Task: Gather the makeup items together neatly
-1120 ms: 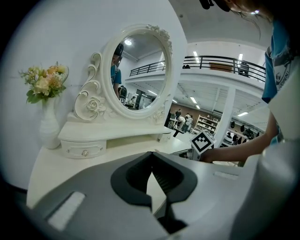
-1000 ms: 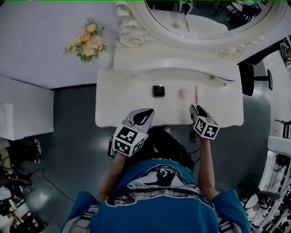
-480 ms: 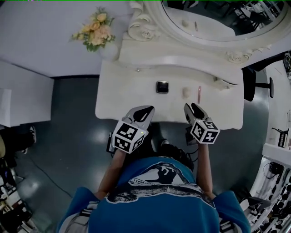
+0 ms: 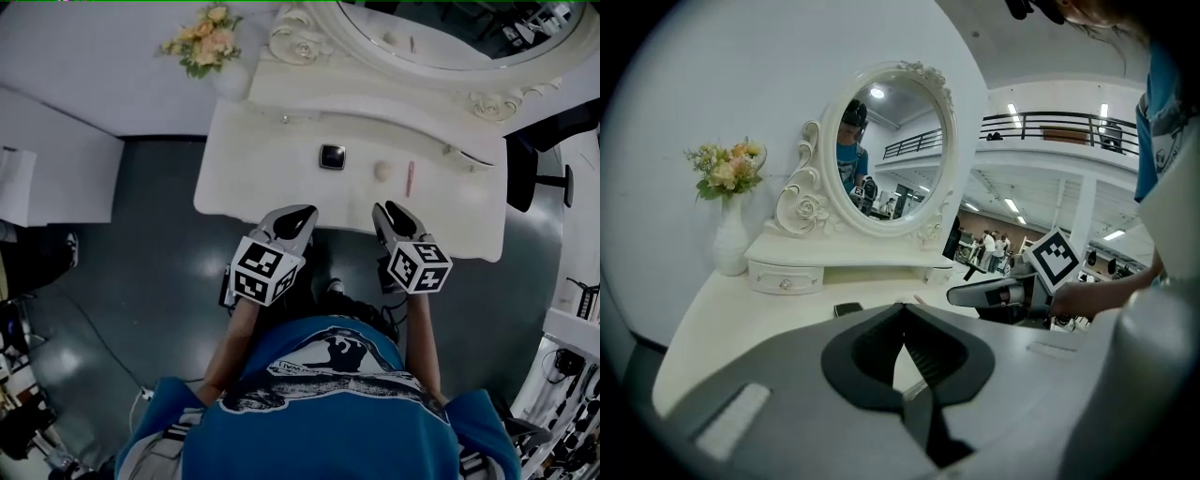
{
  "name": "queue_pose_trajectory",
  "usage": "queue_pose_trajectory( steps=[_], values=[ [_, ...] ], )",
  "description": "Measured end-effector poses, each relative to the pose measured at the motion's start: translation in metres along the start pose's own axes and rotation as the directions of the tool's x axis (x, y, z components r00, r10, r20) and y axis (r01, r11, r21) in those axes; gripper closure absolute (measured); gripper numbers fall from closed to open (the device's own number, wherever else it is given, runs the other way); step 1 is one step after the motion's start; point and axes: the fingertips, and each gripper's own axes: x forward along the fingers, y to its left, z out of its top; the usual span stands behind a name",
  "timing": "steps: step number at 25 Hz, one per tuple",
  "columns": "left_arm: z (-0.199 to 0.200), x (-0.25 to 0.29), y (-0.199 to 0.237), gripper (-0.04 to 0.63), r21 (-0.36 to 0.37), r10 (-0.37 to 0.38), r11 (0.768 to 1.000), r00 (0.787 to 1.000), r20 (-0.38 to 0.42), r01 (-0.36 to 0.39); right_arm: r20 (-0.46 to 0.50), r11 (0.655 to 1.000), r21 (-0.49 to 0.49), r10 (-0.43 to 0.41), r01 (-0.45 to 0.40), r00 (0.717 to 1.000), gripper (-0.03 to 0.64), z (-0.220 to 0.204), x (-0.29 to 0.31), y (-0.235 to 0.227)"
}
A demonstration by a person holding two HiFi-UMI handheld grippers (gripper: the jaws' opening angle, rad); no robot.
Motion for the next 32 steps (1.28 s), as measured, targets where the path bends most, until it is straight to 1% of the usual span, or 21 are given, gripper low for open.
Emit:
queue_pose_trajectory(
  steps=[3,9,12,15,19,25,29,32],
  values=[
    [-0.003,-0.004,-0.017,0.584,0.013,0.027,1.000,1.000,0.006,-0.027,0.010,0.999,-0.016,0.033,-0.032,0.999,0.508,-0.008,-0.015,0.004],
    [-0.016,-0.016,-0.061,0.584,0.033,0.071,0.997,0.997,0.023,-0.072,0.035,0.996,-0.015,0.091,-0.090,0.995,0.540,-0.023,-0.050,0.004],
    [-0.025,-0.024,-0.084,0.584,0.031,0.091,0.995,0.995,0.029,-0.092,0.055,0.994,-0.011,0.110,-0.110,0.992,0.566,-0.028,-0.072,0.003],
    [-0.035,-0.034,-0.104,0.584,0.035,0.113,0.993,0.993,0.032,-0.114,0.075,0.989,-0.005,0.146,-0.146,0.986,0.584,-0.033,-0.093,0.008],
    [-0.048,-0.044,-0.130,0.584,0.036,0.134,0.990,0.990,0.040,-0.135,0.094,0.984,-0.024,0.177,-0.175,0.980,0.613,-0.041,-0.121,0.013],
    [-0.068,-0.051,-0.165,0.584,0.032,0.148,0.988,0.988,0.051,-0.150,0.092,0.971,-0.036,0.237,-0.234,0.967,0.614,-0.062,-0.152,0.019],
    [-0.080,-0.056,-0.185,0.584,0.034,0.155,0.987,0.987,0.045,-0.157,0.065,0.968,-0.060,0.249,-0.245,0.966,0.615,-0.075,-0.167,0.022],
    [-0.084,-0.060,-0.196,0.584,0.036,0.160,0.986,0.986,0.047,-0.162,0.062,0.965,-0.065,0.259,-0.255,0.964,0.615,-0.080,-0.176,0.024]
  ],
)
